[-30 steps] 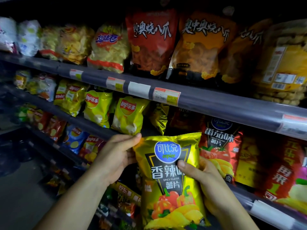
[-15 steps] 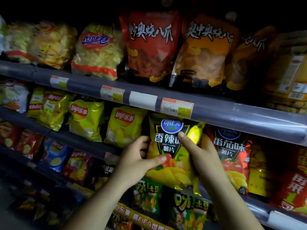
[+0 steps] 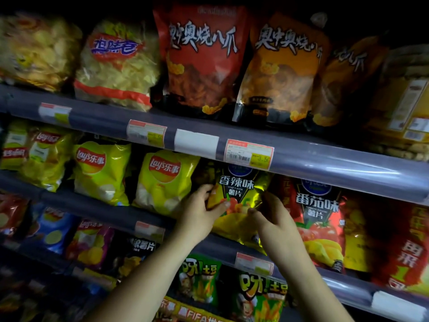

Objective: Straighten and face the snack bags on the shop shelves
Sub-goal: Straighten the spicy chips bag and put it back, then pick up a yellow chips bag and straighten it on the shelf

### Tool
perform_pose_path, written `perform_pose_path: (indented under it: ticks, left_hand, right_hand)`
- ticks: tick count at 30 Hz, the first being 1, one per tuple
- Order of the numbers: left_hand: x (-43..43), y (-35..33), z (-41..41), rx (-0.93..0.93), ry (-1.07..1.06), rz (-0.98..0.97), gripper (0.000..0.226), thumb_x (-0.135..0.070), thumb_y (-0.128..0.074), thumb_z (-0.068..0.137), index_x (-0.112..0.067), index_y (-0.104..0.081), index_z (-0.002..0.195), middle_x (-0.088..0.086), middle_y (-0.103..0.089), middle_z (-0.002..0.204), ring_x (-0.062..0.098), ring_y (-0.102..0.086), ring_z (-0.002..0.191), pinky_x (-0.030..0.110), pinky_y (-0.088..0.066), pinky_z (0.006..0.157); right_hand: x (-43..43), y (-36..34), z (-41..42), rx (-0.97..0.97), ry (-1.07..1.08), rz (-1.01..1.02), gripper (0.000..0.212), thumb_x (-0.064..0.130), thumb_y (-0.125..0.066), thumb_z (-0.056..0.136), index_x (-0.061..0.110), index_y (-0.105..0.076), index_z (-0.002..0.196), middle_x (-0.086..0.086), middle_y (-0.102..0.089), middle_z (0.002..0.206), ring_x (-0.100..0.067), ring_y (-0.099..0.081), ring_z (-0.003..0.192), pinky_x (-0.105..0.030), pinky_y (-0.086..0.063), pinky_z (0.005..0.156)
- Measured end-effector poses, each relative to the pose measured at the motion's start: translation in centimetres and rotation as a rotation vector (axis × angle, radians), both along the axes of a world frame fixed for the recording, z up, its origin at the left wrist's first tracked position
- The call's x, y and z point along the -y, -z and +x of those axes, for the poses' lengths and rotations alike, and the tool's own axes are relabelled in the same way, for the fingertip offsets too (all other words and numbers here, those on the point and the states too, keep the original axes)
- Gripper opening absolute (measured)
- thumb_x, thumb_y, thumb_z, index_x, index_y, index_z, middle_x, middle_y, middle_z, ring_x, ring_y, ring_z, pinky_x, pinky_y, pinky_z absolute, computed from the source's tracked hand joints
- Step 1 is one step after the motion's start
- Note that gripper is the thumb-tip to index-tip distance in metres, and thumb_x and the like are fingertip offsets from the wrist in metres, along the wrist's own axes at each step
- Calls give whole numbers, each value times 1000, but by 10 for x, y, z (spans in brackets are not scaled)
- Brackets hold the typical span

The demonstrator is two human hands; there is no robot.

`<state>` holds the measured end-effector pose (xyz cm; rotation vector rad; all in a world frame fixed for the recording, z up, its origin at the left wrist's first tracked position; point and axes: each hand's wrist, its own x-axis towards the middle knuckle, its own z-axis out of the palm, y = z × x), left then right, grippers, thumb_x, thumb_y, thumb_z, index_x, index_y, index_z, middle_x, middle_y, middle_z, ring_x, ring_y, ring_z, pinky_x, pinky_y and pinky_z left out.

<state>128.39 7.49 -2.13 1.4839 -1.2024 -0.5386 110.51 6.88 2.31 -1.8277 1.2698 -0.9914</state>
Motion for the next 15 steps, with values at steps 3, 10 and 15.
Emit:
perform_pose_path:
  ticks: [3,10,15]
  left_hand:
    - [-9,-5,-1,87,-20,11,60,-58,-70,72,-34,-55,125,-7,-72,119,12,-68,109,44,-56,97]
    - [-63,-23,41,287,-341,-211,33,-32,-69,86,-22,-63,116,-6,-69,110,10,-67,98,33,-58,85]
    - [-49,-20,91,245,-433,18,70,-45,-60,87,-13,-38,146,11,-51,143,31,-52,129,48,-46,105]
  right_hand:
    - [-3,1,0,-31,46,-54,58,29,-65,90,19,-48,144,-5,-67,127,-25,-62,118,-45,-50,103]
    - [-18,-14,34,57,13,-304,23,15,-66,90,18,-60,112,5,-68,105,-13,-67,98,-40,-57,90]
    - [-1,-14,128,-127,-202,-62,50,28,-70,91,7,-47,129,-12,-64,129,-28,-61,118,-20,-44,94]
